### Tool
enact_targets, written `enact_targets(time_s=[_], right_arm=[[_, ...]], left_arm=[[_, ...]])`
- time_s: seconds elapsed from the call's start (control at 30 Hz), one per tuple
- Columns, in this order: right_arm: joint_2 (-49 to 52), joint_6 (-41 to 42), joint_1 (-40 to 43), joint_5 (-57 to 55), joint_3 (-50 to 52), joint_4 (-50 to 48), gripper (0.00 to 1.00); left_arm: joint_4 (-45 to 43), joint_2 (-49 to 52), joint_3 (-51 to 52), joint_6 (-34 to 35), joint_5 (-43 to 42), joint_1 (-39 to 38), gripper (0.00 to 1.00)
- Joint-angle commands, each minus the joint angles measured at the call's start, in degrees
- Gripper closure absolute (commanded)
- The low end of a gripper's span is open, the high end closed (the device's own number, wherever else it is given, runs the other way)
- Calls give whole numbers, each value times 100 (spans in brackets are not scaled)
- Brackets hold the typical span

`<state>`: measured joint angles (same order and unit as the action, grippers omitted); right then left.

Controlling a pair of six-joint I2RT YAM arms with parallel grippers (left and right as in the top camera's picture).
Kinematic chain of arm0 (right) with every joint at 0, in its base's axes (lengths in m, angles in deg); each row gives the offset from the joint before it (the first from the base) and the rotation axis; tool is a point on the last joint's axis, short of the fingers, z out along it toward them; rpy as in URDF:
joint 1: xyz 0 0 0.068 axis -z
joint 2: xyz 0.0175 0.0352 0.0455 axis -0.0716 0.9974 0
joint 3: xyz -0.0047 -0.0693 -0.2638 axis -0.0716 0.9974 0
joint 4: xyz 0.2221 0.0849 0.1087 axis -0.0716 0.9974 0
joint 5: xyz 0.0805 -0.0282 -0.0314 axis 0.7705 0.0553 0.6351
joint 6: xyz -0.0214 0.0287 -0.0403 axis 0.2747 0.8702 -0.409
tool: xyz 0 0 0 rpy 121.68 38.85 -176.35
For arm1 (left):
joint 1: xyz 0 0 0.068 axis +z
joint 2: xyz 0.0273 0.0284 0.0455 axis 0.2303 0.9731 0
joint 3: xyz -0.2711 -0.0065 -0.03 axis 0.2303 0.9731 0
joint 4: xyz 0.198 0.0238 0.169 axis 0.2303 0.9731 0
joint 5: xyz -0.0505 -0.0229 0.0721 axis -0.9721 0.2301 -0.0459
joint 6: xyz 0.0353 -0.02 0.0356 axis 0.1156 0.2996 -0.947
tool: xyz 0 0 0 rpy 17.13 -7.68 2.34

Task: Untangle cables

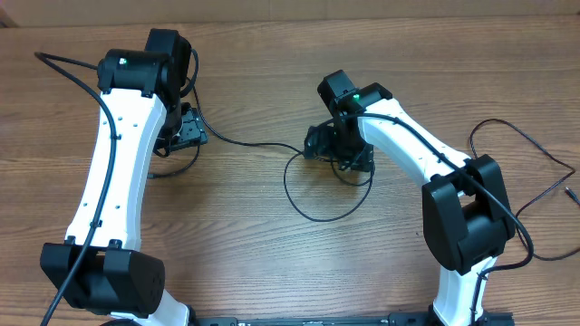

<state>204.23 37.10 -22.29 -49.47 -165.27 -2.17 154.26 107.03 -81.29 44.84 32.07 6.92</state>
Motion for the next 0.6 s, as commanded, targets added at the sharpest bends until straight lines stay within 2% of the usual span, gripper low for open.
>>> enact_targets(time_s=[0.0, 0.2, 0.5, 0.57], right_arm=[[-4, 2107, -44, 435, -81, -295, 0], [2, 3254, -186, 428, -81, -590, 0], [79, 4197, -437, -494, -81, -555, 0], [81, 4197, -439, -754, -81, -595, 3]], left_arm=[[-15, -142, 28, 90, -50, -39, 18], [4, -142, 28, 72, -138, -39, 18], [26, -142, 28, 74, -157, -39, 18], [42, -142, 28, 72, -157, -39, 19]])
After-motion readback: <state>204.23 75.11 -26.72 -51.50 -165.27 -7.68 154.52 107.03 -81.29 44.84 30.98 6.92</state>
